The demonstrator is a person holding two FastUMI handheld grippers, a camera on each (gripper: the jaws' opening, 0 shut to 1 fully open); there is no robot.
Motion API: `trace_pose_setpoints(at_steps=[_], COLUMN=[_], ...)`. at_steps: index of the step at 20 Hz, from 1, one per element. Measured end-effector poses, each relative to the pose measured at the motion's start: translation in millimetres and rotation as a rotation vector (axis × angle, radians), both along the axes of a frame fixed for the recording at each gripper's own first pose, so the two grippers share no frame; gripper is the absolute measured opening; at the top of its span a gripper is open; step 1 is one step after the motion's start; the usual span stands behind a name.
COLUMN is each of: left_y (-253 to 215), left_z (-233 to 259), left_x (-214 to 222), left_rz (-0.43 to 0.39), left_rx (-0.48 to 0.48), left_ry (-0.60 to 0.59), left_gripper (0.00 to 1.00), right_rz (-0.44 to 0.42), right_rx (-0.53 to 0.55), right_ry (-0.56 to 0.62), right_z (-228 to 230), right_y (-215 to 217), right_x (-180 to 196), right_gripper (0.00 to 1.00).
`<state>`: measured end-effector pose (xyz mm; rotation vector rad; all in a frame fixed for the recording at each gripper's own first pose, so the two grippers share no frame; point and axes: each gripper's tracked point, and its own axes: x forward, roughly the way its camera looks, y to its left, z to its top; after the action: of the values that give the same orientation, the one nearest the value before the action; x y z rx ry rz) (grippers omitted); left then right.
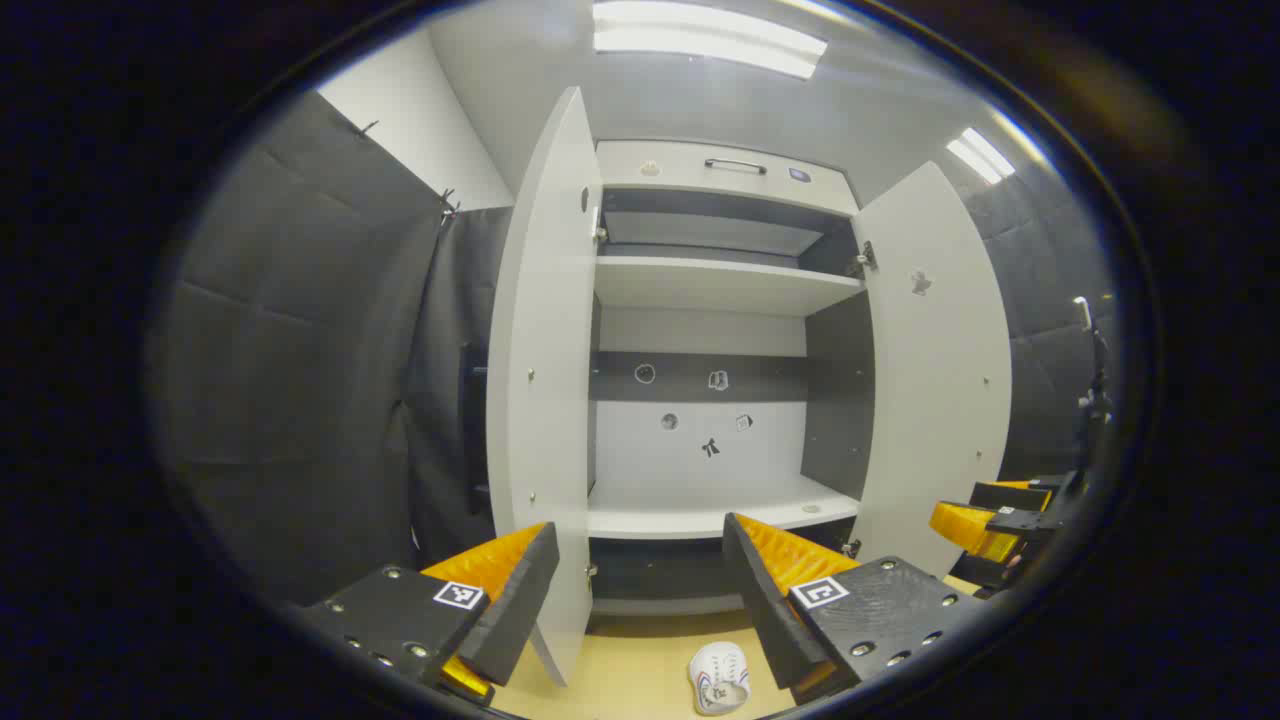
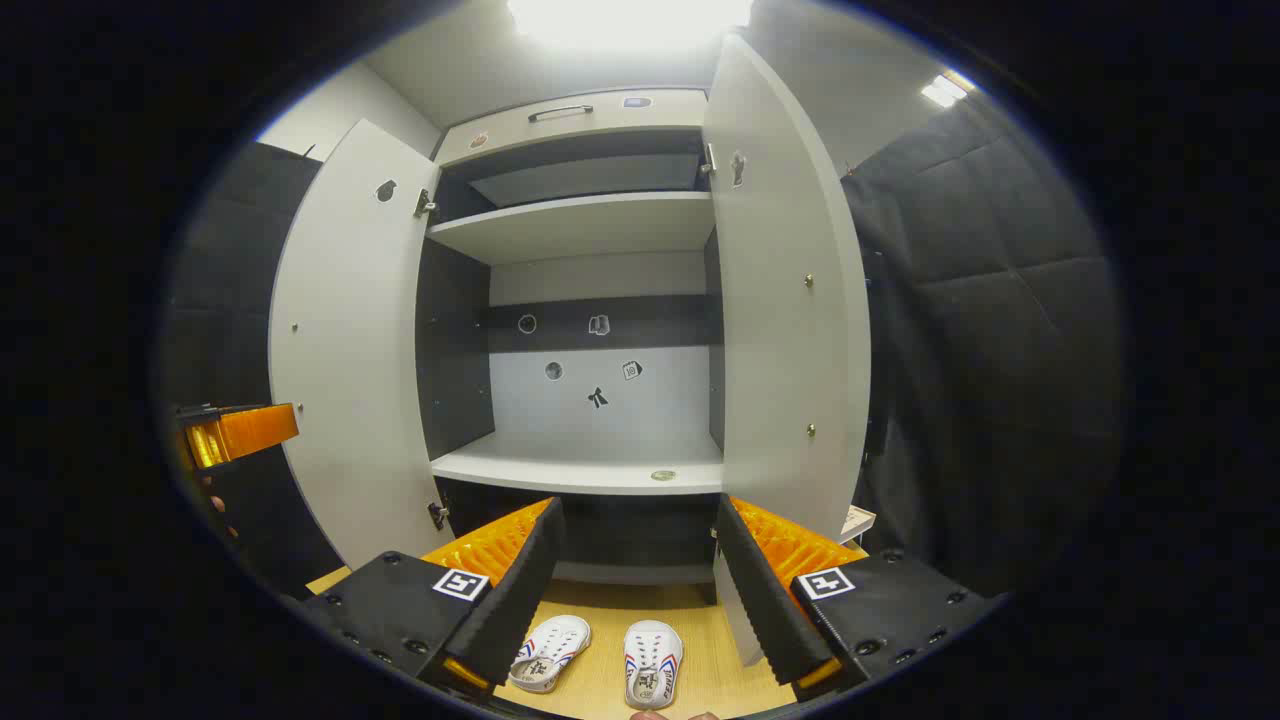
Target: Grab one shoe with the right hand and put it into the shoe cabinet, grab the other shoe with the left hand and put it into the shoe cabinet; then close the right door with the right hand and the left door with the left hand.
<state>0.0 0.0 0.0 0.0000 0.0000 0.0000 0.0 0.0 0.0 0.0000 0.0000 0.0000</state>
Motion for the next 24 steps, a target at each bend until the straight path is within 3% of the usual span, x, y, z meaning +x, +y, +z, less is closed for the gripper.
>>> trace_pose_setpoints(at_steps=[13,18,24], left_y=[-0.1,3.3,1.7], left_z=[5.0,1.2,-5.6], left_x=[-10.0,-17.4,-18.9], left_rz=[-0.009,-0.002,0.007], left_rx=[0.019,-0.037,0.079], left_ry=[-0.034,-0.076,-0.059], left_gripper=[0.94,0.94,0.94], right_rz=[0.044,0.05,0.05], right_rx=[-0.035,-0.053,-0.091], right_ry=[0.006,0.03,0.029], right_z=[7.8,6.5,10.6], right_y=[22.0,16.7,11.2], right_x=[1.4,9.3,30.1], right_gripper=[0.94,0.96,0.96])
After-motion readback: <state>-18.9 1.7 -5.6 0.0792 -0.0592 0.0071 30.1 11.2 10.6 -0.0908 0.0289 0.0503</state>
